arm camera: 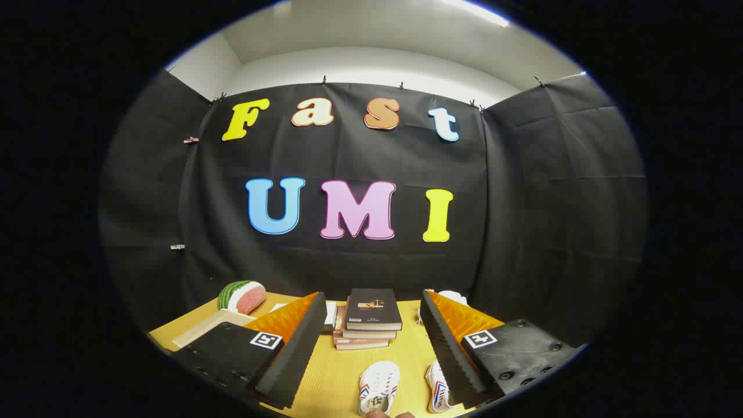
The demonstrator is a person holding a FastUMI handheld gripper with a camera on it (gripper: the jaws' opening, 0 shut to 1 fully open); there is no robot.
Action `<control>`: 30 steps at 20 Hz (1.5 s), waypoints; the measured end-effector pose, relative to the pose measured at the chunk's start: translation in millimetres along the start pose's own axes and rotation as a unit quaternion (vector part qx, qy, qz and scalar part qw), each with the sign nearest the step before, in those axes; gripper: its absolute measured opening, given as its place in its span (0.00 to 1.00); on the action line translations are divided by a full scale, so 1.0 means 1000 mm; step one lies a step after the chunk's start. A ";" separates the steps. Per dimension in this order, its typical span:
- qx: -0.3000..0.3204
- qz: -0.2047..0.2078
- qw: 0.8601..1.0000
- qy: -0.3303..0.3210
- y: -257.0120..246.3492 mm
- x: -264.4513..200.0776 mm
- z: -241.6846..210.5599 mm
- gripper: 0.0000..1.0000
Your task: Open the storage box then place both shoes into the box .Put the left shoe in first, then the right shoe, with the right side of both shoes facing outward in a uniform manner.
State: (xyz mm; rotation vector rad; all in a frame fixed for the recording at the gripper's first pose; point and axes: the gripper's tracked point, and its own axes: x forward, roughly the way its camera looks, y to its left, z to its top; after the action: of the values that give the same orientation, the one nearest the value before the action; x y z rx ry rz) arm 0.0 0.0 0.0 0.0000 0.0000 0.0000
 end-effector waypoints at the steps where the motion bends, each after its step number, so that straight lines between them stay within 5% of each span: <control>1: -0.002 0.001 1.000 0.001 0.001 -0.002 0.000 0.97; 22: 0.012 0.019 0.998 0.060 0.016 0.003 -0.026 0.97; 27: 0.043 0.057 0.991 0.114 0.030 0.012 -0.046 0.98; 30: 0.090 0.109 0.975 0.172 0.051 0.016 -0.073 1.00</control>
State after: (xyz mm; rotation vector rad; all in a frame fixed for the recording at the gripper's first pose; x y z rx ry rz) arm 15.7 51.2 -72.9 0.1810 0.3475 0.2198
